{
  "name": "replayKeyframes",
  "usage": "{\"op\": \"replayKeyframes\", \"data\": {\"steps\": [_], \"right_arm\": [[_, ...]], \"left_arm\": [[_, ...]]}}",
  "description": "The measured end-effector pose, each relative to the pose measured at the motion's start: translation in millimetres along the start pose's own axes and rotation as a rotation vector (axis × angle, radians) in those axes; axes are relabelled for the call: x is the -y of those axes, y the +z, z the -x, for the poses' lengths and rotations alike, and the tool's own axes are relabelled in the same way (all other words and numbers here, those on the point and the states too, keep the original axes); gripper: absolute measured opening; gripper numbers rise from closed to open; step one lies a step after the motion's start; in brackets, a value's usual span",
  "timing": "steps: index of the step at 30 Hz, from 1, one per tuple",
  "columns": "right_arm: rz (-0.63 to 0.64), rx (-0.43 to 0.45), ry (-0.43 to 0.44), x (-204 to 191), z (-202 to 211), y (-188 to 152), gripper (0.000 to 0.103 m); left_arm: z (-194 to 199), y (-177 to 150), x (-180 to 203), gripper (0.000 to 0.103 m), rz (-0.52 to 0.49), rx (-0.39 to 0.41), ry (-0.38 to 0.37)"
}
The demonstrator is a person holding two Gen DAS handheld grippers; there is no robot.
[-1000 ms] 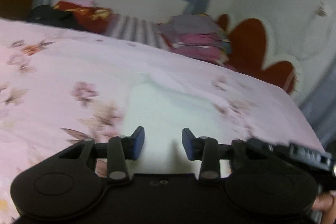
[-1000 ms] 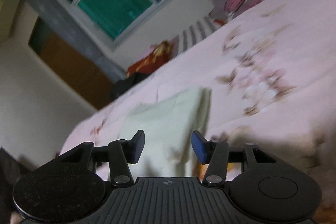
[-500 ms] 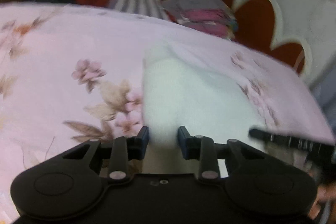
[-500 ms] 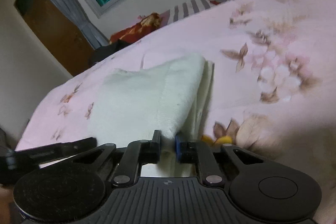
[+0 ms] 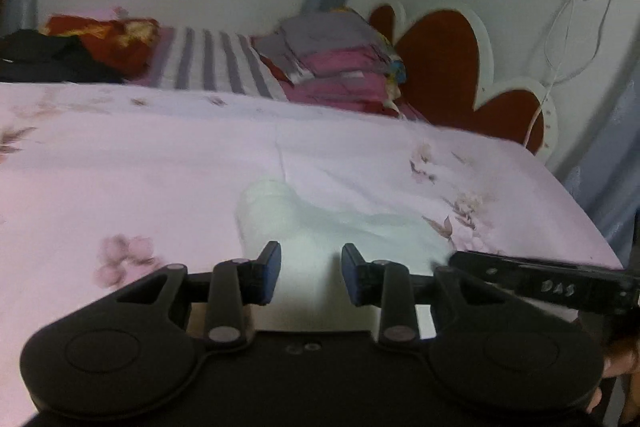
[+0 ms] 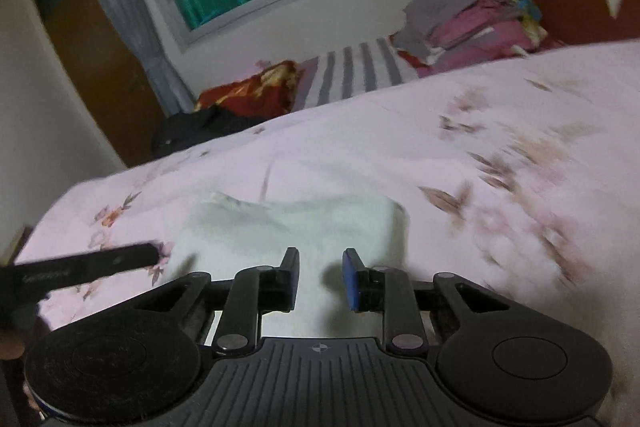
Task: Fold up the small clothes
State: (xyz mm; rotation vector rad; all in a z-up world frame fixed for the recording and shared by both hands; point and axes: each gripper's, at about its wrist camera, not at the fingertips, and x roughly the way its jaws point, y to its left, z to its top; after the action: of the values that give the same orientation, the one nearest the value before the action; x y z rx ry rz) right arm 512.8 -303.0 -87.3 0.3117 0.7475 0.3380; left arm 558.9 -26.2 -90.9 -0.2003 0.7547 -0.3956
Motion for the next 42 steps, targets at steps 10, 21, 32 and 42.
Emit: {"op": "replayKeyframes", "data": {"steps": [10,21,32,42], "right_arm": [[0.2,-0.126,-0.157,0.2,-41.4,-6.5,0.03],[0.167,-0.105,-0.172,9.0,-78.6,14.9,0.031],[0.178,-0.086,-0.11,-0.7,-35.5,-21.0,0.031],[0.365,-0.096,-0.138,-35.2,1.4,-68.6,0.031]], "left_arm": [[-13.3,-2.2,13.8,0.032,-0.136,-0.013,-0.007],[-33.8,13.7,-2.2,0.033,-0.023,-0.071,-0.02],[3.8,-21.2,33.7,0.032,-0.218,-0.042,0.05],[51.3,-66.9,39.3,0.032,-0.173,-0.027,0.067]]}}
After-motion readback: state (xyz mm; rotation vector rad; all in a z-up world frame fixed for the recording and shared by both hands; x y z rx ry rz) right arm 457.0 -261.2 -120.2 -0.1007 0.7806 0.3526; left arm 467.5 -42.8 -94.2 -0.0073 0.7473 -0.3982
